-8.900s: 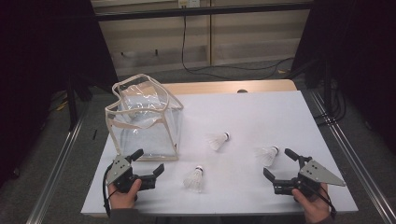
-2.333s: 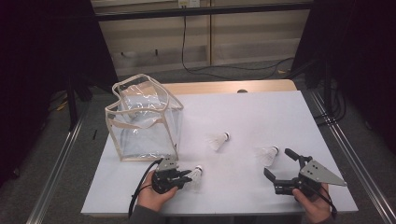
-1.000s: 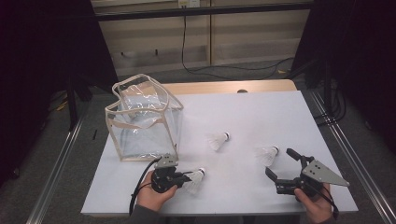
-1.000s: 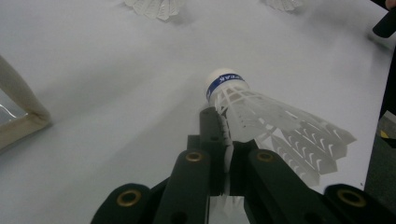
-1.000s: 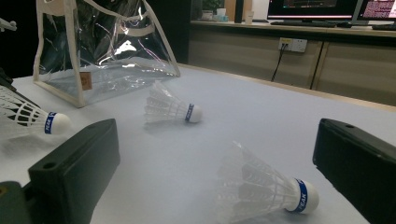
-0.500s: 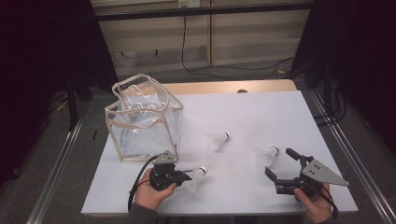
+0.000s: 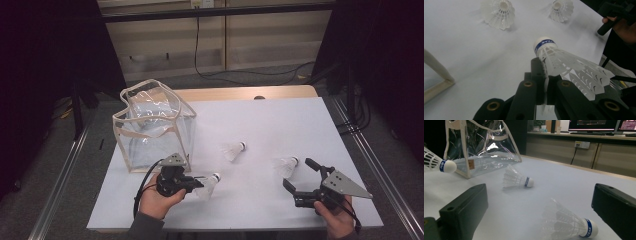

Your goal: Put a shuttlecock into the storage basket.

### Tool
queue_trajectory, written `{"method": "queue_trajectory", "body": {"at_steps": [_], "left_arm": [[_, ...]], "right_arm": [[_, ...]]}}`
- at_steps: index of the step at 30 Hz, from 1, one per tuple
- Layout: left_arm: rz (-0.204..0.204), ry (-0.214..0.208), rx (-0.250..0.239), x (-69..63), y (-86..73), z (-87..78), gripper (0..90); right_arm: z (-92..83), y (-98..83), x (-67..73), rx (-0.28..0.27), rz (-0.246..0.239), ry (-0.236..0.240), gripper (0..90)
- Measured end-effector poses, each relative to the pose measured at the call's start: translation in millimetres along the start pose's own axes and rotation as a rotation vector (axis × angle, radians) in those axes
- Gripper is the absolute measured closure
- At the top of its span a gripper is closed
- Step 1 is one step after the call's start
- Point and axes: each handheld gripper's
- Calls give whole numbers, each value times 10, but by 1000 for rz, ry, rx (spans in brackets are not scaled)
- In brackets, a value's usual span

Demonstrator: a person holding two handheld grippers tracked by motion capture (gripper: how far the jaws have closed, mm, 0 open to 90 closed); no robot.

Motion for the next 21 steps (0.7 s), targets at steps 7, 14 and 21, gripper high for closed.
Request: {"method": "queue_trajectory", "body": {"at_steps": [7,14,21], "left_arm": [[-6,-2,0,-15,95,-66,896],[-6,-7,11,-29,168,-92,897],[0,-9,6,-51,272,-121,896]], "right_arm": [[8,3,11,1,4,6,5],[16,6,14,1,5,11,5],[21,7,19,-1,6,12,5]]}}
Point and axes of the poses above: each handheld gripper's, and its own axes: z roughly forward along the jaws, y roughly out of its top, x roughly to its left, and after that the axes turned 14 degrees about -y, right-handed
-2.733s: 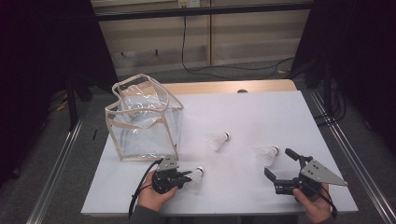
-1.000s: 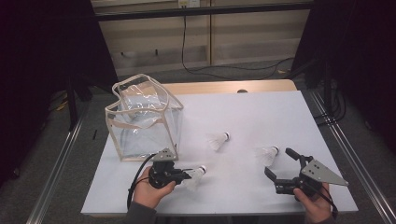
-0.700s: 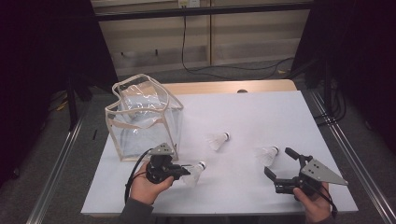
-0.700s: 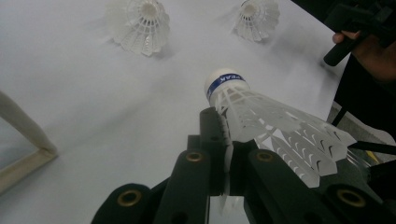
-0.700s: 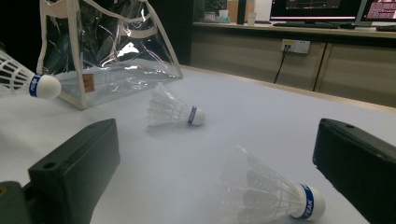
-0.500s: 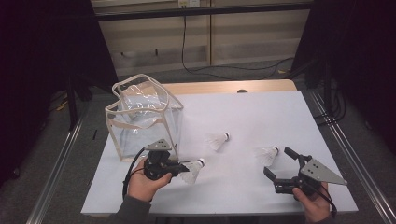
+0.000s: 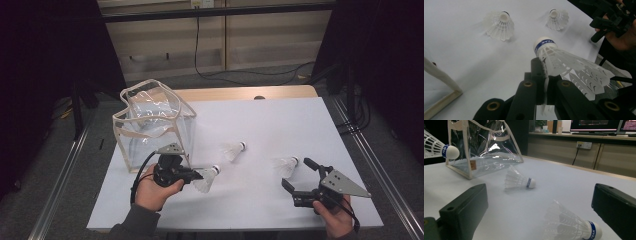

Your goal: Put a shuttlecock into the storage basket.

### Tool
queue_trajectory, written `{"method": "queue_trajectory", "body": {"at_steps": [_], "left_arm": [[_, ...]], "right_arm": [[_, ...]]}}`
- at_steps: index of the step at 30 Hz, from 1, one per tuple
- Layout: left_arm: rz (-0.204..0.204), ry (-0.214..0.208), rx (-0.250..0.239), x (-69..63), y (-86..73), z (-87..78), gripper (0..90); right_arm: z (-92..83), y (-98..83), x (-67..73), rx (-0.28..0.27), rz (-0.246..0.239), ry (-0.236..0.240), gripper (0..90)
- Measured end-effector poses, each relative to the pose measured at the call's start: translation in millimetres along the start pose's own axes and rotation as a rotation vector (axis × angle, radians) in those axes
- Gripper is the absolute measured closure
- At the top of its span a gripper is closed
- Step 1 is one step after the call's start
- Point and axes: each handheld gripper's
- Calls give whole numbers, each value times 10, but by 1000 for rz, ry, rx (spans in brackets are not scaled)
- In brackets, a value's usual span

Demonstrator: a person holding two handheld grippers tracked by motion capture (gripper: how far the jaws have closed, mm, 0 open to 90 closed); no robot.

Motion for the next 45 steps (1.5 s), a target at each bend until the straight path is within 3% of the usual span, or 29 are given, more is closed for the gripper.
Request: {"method": "queue_trajectory", "body": {"at_steps": [28,45], "left_arm": [[-4,17,-4,-89,422,-162,897],[4,17,-6,-131,582,-190,897]], "right_arm": [[18,0,-6,-2,6,9,5],[25,-6,-4,5,9,11,5]]}}
Point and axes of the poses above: each handheld gripper's, and its own axes: z roughly forward along the jaws, y roughly out of its top, x roughly to its left, and after that the axes turned 14 degrees about -y, right-handed
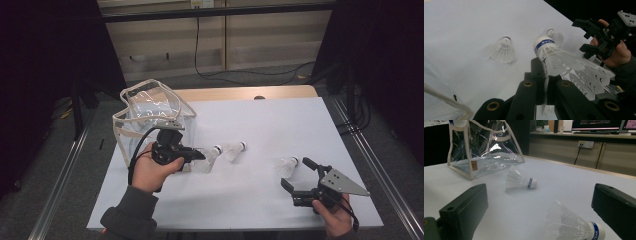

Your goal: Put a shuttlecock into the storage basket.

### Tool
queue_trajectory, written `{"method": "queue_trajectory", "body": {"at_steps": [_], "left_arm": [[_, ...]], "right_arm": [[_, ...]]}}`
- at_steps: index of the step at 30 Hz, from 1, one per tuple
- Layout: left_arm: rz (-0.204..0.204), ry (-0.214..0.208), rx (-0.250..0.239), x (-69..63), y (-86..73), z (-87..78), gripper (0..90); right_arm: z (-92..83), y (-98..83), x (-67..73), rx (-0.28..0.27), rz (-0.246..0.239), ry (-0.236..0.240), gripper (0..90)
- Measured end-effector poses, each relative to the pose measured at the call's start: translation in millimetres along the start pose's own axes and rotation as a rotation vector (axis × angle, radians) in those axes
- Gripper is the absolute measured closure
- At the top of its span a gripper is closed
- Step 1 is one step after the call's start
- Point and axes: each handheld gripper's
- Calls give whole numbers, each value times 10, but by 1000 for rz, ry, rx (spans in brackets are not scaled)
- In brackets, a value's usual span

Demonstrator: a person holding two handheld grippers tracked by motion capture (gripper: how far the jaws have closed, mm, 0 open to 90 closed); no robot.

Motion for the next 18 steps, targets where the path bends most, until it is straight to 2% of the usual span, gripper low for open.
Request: {"method": "queue_trajectory", "body": {"at_steps": [6,18], "left_arm": [[8,6,7,-21,81,-37,896],[0,21,8,-32,249,-74,897]], "right_arm": [[0,0,1,0,-1,0,5],[-5,2,1,-2,3,1,5]]}}
Point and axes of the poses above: each handheld gripper's, and its own axes: z roughly forward along the jaws, y roughly out of its top, x roughly to its left, and after that the axes turned 14 degrees about -y, right-handed
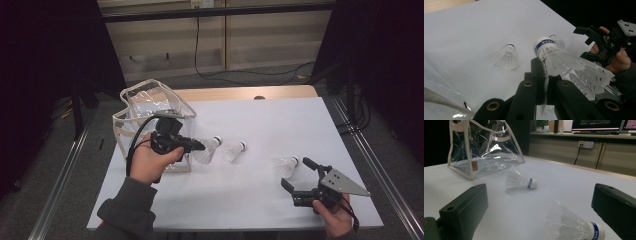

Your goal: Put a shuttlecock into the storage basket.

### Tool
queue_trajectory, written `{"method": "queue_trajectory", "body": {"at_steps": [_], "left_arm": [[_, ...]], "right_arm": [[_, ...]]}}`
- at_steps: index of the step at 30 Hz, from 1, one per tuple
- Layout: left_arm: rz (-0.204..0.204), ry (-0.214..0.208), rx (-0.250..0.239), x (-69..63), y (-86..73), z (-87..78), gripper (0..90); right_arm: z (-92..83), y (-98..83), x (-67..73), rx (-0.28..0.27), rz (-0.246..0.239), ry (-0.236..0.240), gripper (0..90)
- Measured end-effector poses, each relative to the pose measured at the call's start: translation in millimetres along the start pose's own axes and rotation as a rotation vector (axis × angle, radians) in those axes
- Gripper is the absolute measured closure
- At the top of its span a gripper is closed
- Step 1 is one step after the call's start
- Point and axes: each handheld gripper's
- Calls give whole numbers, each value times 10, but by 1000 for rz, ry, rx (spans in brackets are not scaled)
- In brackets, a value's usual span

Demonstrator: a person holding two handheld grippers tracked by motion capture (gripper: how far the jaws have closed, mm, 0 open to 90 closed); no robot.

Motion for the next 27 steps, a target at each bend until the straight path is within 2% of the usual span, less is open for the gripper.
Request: {"method": "queue_trajectory", "body": {"at_steps": [17,27], "left_arm": [[3,24,-3,3,207,-70,896],[-2,34,3,30,252,-112,897]], "right_arm": [[-7,4,-4,-5,0,0,5],[-12,6,-8,-7,-3,1,5]]}}
Point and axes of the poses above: each handheld gripper's, and its own axes: z roughly forward along the jaws, y roughly out of its top, x roughly to its left, and after that the axes turned 14 degrees about -y, right-handed
